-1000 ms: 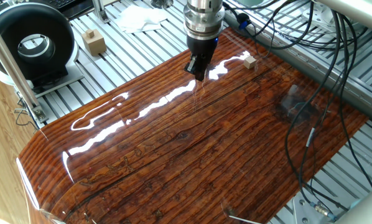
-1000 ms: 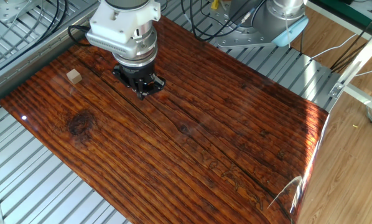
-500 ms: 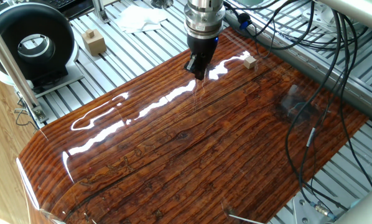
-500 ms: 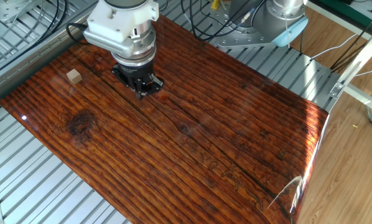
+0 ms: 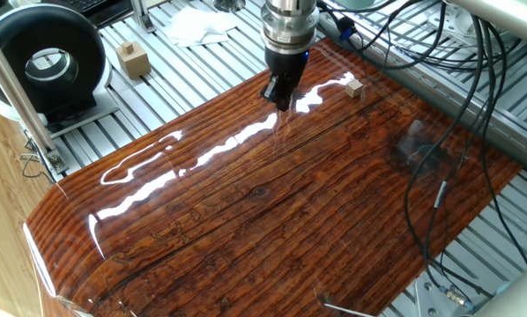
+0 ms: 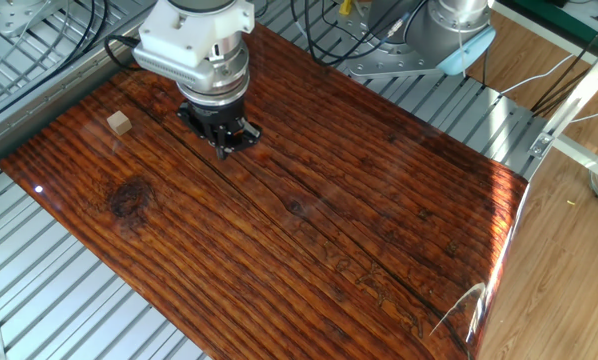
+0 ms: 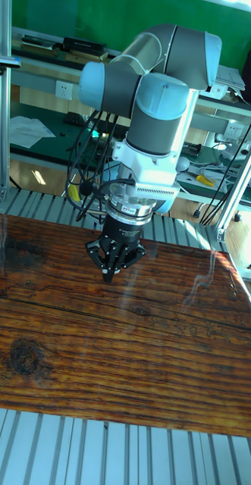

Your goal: Hold a small block with the gripper and sweep it from left to right on the table

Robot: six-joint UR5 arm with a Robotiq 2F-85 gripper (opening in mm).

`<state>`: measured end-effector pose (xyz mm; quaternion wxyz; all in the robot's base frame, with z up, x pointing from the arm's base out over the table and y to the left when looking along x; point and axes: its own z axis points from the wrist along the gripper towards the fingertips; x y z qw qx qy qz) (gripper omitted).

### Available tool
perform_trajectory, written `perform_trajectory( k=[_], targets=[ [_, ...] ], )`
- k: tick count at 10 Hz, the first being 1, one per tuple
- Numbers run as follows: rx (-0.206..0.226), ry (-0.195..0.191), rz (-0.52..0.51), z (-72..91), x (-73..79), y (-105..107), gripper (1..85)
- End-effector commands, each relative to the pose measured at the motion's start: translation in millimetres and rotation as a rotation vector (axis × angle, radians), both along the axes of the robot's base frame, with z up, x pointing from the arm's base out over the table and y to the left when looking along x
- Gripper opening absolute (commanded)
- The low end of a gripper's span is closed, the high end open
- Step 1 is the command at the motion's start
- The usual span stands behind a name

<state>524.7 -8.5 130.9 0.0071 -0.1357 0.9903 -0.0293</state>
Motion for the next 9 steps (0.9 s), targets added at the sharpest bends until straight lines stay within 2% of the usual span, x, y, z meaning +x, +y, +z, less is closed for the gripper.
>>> perform_trajectory(
  k=[1,2,3,4,5,6,7,9],
  targets=[
    [-0.027,0.001,-0.045,1.7,-1.0,-8.0,1.0],
    [-0.021,0.027,-0.12,1.6,-8.8,-6.4,1.0],
    [-0.015,-0.01,-0.16,1.6,0.0,-5.5,1.0],
    [0.016,0.03,-0.176,1.0,-9.9,3.2,1.0],
    [0.082,0.033,-0.155,-2.7,-7.8,13.5,1.0],
    [0.114,0.012,-0.101,-17.0,1.4,-7.7,5.0],
    [0.068,-0.001,-0.033,-27.4,4.9,-41.9,17.7],
    [-0.022,0.002,0.005,-42.3,8.4,-95.6,19.3]
  ],
)
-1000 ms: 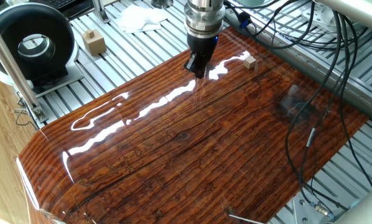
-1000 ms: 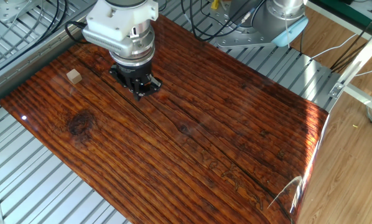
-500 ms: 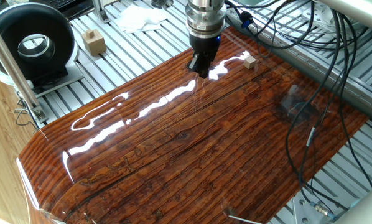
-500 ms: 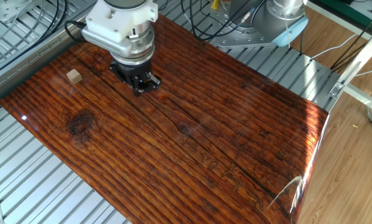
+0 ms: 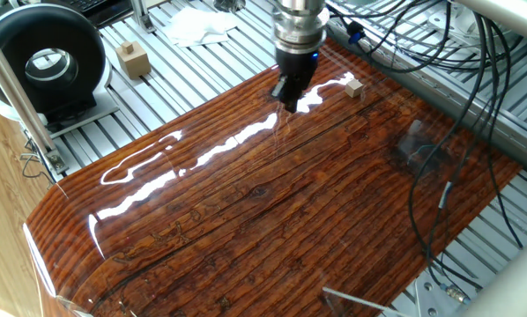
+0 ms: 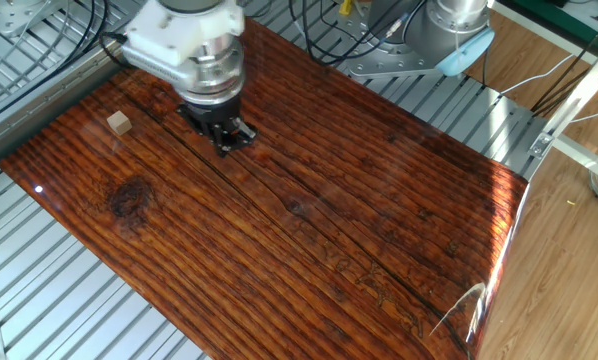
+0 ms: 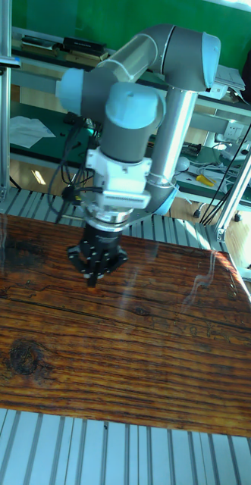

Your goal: Hold a small block with the gripper and sweep it from left to right on the table

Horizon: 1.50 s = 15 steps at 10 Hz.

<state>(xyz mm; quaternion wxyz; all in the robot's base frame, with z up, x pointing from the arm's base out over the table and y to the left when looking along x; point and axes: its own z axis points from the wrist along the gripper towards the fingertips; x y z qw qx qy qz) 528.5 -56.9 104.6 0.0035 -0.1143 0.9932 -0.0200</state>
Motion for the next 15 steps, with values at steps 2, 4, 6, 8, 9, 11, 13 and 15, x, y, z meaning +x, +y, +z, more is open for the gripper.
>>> perform_trajectory(
  k=[2,4,6,8,9,11,13,15],
  targets=[
    [-0.055,-0.01,0.109,-20.6,11.3,-88.3,22.0],
    [-0.082,-0.009,0.194,-23.9,20.8,-129.9,24.3],
    [-0.074,-0.039,0.286,-29.0,34.2,-156.2,32.3],
    [-0.051,-0.046,0.298,-30.5,35.5,-151.4,45.3],
    [-0.04,-0.04,0.266,-30.8,33.2,-149.4,46.3],
    [-0.031,-0.033,0.135,-31.1,29.4,-148.5,46.0],
    [0.014,-0.066,-0.077,-31.1,35.5,-138.8,40.7],
    [0.04,-0.078,-0.149,-31.0,38.4,-133.2,44.3]
  ],
)
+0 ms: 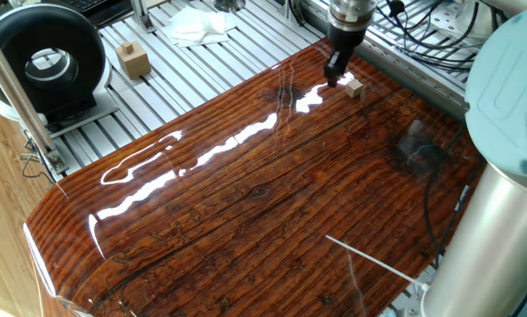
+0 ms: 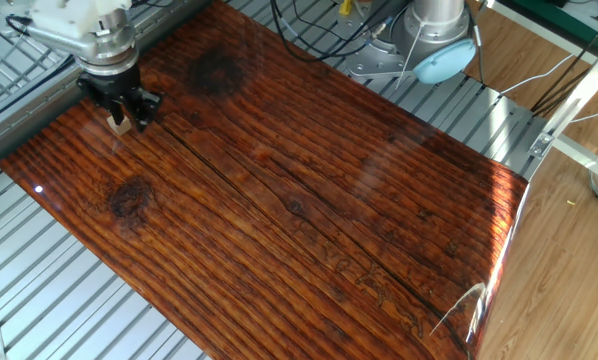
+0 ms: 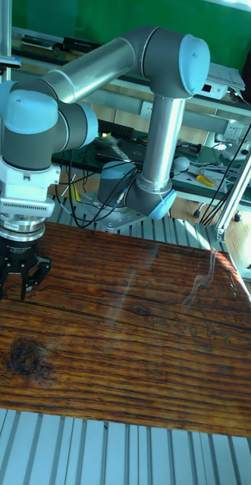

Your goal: Hold a small block with the gripper and sweep it from left to right on the table

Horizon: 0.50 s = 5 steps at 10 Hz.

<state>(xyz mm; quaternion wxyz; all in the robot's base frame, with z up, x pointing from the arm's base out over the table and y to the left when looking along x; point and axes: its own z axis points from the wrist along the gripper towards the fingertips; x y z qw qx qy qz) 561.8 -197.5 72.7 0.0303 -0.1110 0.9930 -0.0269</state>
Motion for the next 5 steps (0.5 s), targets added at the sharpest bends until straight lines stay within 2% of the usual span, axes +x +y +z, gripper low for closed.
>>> perform_trajectory(
  k=[1,2,3,5],
  targets=[
    [0.036,-0.02,-0.156,0.8,3.6,3.5,45.3],
    [0.009,-0.022,-0.166,1.1,3.6,-3.7,45.3],
    [-0.019,-0.028,-0.167,-4.5,6.2,-22.2,45.3],
    [-0.016,-0.023,-0.171,-10.3,4.8,-43.5,45.3]
  ],
)
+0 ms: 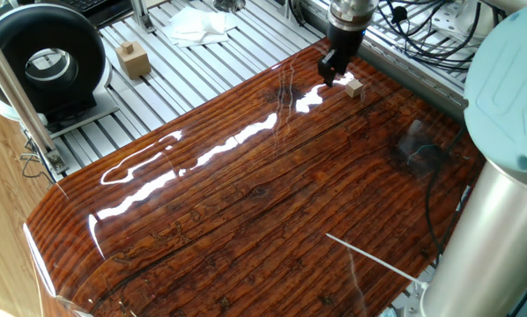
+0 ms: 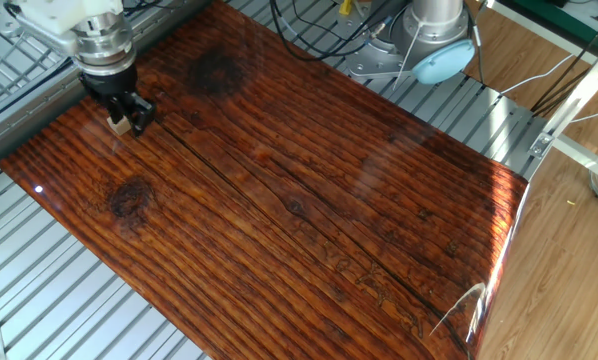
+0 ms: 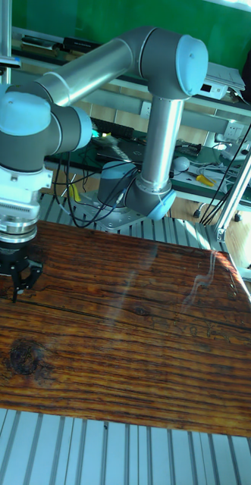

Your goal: Hold a small block with the gripper and sweep it from left to right on the table

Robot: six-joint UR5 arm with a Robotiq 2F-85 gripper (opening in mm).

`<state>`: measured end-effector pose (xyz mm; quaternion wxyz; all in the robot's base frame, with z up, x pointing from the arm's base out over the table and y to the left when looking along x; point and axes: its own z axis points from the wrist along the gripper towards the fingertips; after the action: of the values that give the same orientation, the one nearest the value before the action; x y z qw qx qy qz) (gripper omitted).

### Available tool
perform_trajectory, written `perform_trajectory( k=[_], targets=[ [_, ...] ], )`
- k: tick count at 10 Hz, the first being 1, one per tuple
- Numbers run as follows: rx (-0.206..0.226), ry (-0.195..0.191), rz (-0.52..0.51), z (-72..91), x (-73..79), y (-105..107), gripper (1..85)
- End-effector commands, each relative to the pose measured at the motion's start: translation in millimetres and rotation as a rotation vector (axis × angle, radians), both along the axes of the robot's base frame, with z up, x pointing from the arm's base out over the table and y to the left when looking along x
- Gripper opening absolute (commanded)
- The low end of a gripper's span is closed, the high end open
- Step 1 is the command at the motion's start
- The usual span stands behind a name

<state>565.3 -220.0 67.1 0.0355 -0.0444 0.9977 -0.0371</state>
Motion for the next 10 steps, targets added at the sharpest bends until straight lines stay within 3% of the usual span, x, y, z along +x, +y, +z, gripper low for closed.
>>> perform_trajectory(
  k=[1,3,5,10],
  targets=[
    [0.031,-0.004,-0.048,-9.7,-0.2,-23.4,44.7],
    [0.042,-0.001,-0.053,-18.4,1.2,-33.0,44.7],
    [0.011,-0.005,-0.065,-22.1,3.7,-51.8,44.3],
    [0.089,-0.001,-0.114,-30.0,5.2,-36.3,44.3]
  ],
)
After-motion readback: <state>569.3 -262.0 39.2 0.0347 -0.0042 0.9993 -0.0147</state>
